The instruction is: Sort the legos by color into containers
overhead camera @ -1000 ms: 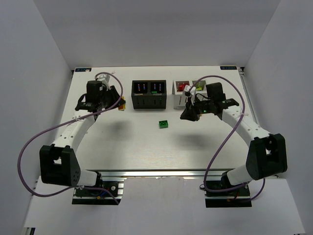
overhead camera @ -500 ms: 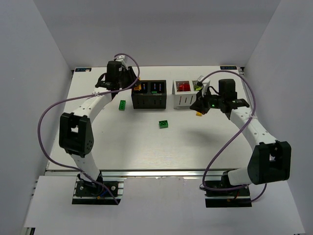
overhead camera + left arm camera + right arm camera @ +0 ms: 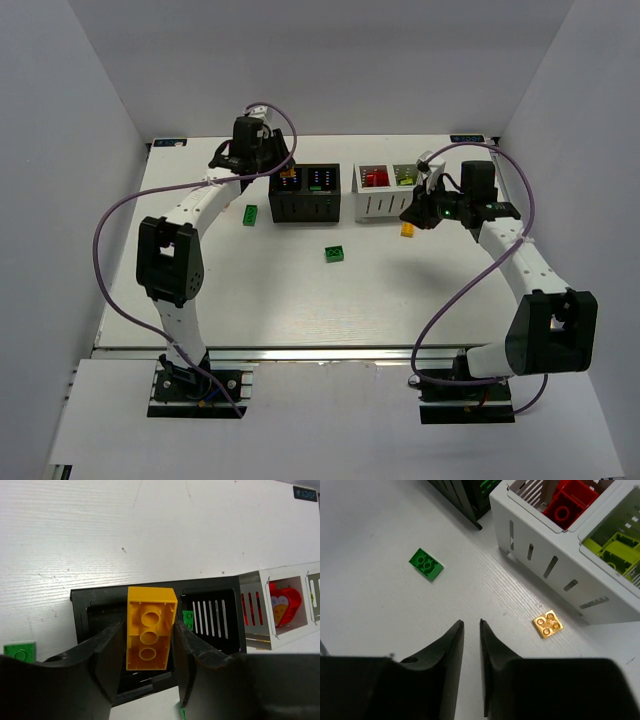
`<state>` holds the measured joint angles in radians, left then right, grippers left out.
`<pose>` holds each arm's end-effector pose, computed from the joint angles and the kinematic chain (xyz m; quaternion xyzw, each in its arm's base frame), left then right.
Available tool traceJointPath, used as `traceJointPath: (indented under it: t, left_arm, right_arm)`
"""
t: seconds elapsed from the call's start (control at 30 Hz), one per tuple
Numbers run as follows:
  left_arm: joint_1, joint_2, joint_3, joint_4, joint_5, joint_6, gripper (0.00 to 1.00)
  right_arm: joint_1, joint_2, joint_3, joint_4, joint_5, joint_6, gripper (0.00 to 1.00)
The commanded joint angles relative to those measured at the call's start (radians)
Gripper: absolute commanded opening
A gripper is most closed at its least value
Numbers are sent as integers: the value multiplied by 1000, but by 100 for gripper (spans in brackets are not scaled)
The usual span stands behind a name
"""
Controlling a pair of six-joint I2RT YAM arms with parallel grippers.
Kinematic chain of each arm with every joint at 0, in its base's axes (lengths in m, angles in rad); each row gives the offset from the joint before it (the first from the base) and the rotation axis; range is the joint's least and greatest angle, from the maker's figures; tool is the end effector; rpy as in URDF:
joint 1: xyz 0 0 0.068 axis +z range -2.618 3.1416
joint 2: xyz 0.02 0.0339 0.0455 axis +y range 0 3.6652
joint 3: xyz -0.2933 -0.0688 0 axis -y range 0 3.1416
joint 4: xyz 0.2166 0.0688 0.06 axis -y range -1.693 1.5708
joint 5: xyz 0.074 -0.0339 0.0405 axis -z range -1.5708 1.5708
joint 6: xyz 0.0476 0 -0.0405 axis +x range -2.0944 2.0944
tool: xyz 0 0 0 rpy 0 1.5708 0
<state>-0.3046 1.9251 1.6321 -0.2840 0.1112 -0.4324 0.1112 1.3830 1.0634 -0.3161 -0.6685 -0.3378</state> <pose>0.4259 -0.1394 0.3173 -0.0296 0.8776 -0.2170 0.4264 0.2743 0.0603 0.3244 -0.3319 0.7892 0.2428 0.4561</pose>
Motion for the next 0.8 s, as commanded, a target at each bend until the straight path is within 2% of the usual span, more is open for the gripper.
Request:
traceJointPath:
  t: [0.0, 0.07, 0.1, 0.23, 0.43, 0.5, 0.53, 0.57, 0.6, 0.7, 0.77]
  left_arm:
    - [-11, -12, 35, -27, -27, 12, 54]
    - [-11, -15, 34, -37, -34, 11, 62]
    - [-13, -21, 32, -37, -35, 12, 63]
    - [-13, -40, 28, -46, -41, 15, 65]
    - [-13, -133, 11, -55, -76, 12, 66]
    - [-11, -181, -15, -63, -97, 12, 69]
    - [-10, -208, -61, -63, -152, 12, 71]
    - [-10, -271, -92, -54, -172, 11, 73]
    - [-7, -305, -125, -49, -189, 0, 81]
    - [5, -449, -282, -29, -261, -35, 95]
    - [15, -520, -400, -21, -292, -52, 98]
  right_arm:
    - [-4, 22, 9, -12, 27, 25, 27]
    - [-5, 36, 7, -20, 56, 46, 35]
    - [-4, 39, 6, -18, 64, 48, 41]
    - [-5, 65, 3, -2, 107, 94, 54]
    - [-2, 106, -22, 83, 236, 276, 58]
    - [1, 117, -32, 115, 351, 333, 58]
    - [2, 129, -34, 121, 397, 365, 59]
    - [2, 137, -37, 126, 464, 382, 59]
    - [2, 145, -39, 129, 493, 411, 59]
    - [7, 166, -65, 150, 538, 439, 63]
    - [18, 178, -82, 199, 558, 454, 65]
